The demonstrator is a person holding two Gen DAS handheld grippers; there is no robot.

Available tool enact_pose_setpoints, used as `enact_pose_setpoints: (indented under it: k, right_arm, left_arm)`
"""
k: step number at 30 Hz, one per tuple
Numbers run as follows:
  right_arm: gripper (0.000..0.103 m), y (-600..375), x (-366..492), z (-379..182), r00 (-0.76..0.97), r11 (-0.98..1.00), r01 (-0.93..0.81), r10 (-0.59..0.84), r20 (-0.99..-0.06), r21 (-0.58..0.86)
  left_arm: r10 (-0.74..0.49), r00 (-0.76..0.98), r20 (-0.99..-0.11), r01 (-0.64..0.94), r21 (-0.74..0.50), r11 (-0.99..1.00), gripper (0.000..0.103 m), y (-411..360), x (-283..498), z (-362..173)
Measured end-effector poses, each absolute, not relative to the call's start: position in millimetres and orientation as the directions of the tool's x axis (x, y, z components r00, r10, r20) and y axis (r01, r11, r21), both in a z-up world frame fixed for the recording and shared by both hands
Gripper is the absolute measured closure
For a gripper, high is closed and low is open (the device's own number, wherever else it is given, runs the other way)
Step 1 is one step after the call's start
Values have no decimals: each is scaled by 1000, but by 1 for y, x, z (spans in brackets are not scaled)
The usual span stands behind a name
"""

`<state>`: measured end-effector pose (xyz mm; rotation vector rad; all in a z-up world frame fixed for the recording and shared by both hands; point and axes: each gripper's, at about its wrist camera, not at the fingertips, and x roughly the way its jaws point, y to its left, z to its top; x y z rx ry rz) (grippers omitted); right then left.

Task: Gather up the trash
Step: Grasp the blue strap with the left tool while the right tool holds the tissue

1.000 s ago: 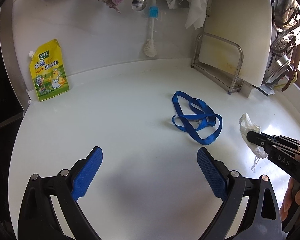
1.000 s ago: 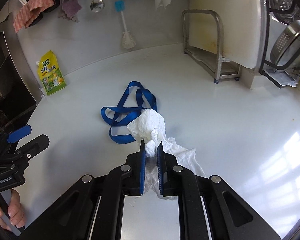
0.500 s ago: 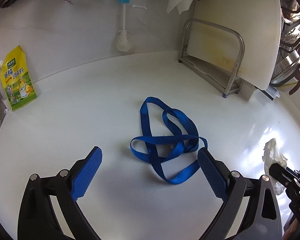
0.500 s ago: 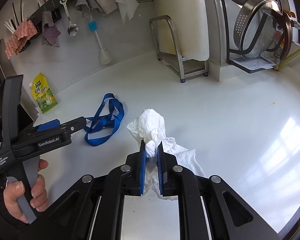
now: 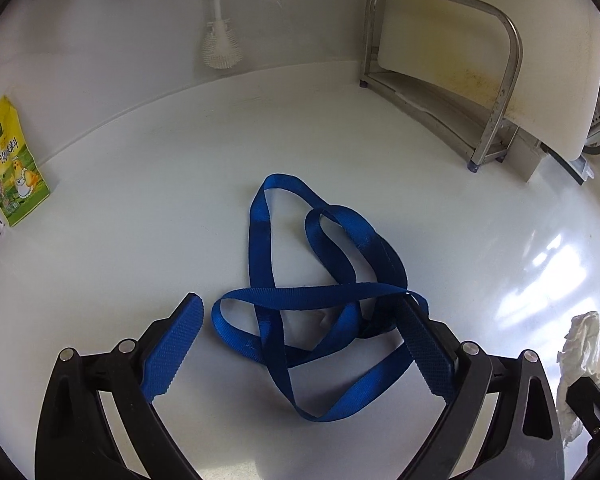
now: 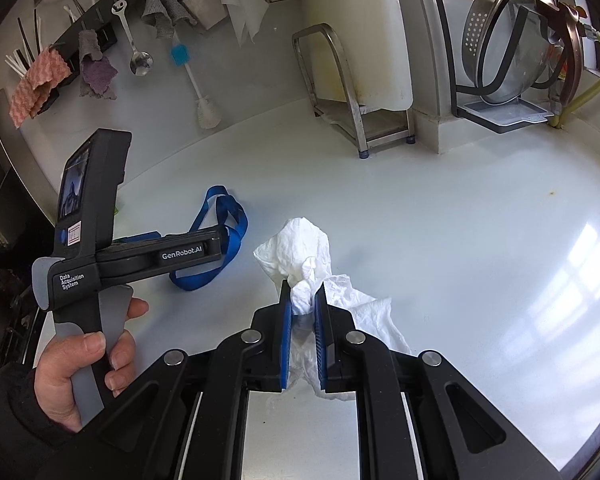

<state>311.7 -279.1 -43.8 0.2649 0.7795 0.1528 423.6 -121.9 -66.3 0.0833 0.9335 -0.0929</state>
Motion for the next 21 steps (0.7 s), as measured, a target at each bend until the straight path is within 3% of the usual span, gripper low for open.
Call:
enact_pose_setpoints:
  k: [1, 5, 7, 8, 10, 11, 21]
  right_arm:
    - [93, -279, 312, -44, 702, 956, -39, 233, -673, 290]
    - [93, -279, 311, -44, 705, 957, -39, 231, -670, 289]
    - [93, -280, 311, -44, 706, 956, -38, 232, -669, 291]
    - [93, -280, 311, -44, 707, 956, -37, 231, -668, 292]
    - [93, -281, 310, -44, 707, 955, -37, 233, -668, 293]
    - [93, -281, 310, -44, 708, 956, -37, 231, -667, 291]
    - [93, -276, 302, -38, 727, 952, -41, 237, -644, 303]
  left_arm:
    - [-43, 586, -809, 116, 31, 993, 19, -122, 424, -69]
    - [-63, 581, -811, 109, 1, 994, 34, -117, 423, -71]
    - [-71, 587, -807, 124, 3, 992, 54, -119, 421, -69]
    - [-75, 587, -806, 131, 3, 991, 59, -119, 420, -68]
    - [-90, 586, -805, 145, -5, 989, 89, -121, 419, -67]
    - [-96, 583, -807, 149, -10, 989, 93, -121, 417, -66]
    - [-112, 661, -742, 172, 4, 985, 95, -97, 364, -37]
